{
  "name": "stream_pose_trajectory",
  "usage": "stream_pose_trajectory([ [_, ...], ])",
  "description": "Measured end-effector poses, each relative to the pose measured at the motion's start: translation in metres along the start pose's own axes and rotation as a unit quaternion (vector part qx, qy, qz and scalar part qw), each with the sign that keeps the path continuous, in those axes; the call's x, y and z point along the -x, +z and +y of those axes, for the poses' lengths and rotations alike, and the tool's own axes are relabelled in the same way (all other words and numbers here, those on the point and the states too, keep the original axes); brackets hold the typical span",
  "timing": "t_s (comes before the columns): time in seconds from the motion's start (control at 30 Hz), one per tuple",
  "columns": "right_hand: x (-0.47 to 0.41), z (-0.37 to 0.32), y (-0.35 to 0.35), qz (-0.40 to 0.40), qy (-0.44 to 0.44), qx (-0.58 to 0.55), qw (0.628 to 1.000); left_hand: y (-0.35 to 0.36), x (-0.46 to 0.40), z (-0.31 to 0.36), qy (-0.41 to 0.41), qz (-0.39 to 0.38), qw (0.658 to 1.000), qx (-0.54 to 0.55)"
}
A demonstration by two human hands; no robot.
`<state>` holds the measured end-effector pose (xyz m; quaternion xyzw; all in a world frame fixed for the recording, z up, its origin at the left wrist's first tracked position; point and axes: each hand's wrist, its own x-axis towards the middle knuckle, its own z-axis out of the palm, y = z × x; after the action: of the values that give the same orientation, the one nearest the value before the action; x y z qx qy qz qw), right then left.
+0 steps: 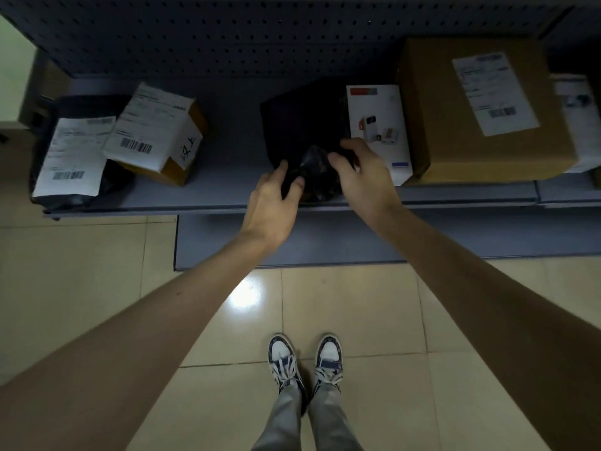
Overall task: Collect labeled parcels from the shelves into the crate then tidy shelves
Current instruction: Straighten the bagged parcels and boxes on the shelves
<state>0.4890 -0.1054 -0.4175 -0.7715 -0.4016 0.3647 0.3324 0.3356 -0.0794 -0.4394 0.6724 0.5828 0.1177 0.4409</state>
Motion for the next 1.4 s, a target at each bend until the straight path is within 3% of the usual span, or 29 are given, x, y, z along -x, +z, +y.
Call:
stream_pose_trajectory([
  [0.23,0.011,-0.015,0.009,-0.034,-0.043,-0.028,0.998,-0.02,-0.013,0.001,-0.012,0.039,0.999,-0.036],
  [0.57,0.016,-0.033,0.03,-0.017,-0.061,-0.088,0.994,-0.041,-0.015,-0.002,-0.057,0.076,0.991,0.098],
  [0.7,0.004,-0.03,0.031,0.023,-0.001,-0.105,0.994,-0.042,-0.021,-0.003,-0.052,0.071,0.988,0.128],
  [0.83,-0.002,-0.027,0.028,-0.002,0.059,-0.137,0.989,-0.039,-0.027,-0.009,-0.009,0.026,0.983,0.181],
  [1.03,0.007,-0.021,0.022,0.011,0.021,-0.137,0.99,-0.031,-0.028,-0.006,0.069,-0.04,0.972,0.222],
  [1.17,0.013,-0.012,0.014,0.009,0.024,-0.141,0.99,-0.03,-0.03,-0.006,0.067,-0.015,0.981,0.182],
  [1.4,0.001,-0.003,0.02,-0.012,0.049,-0.13,0.99,-0.053,-0.031,-0.015,-0.051,0.062,0.984,0.158],
])
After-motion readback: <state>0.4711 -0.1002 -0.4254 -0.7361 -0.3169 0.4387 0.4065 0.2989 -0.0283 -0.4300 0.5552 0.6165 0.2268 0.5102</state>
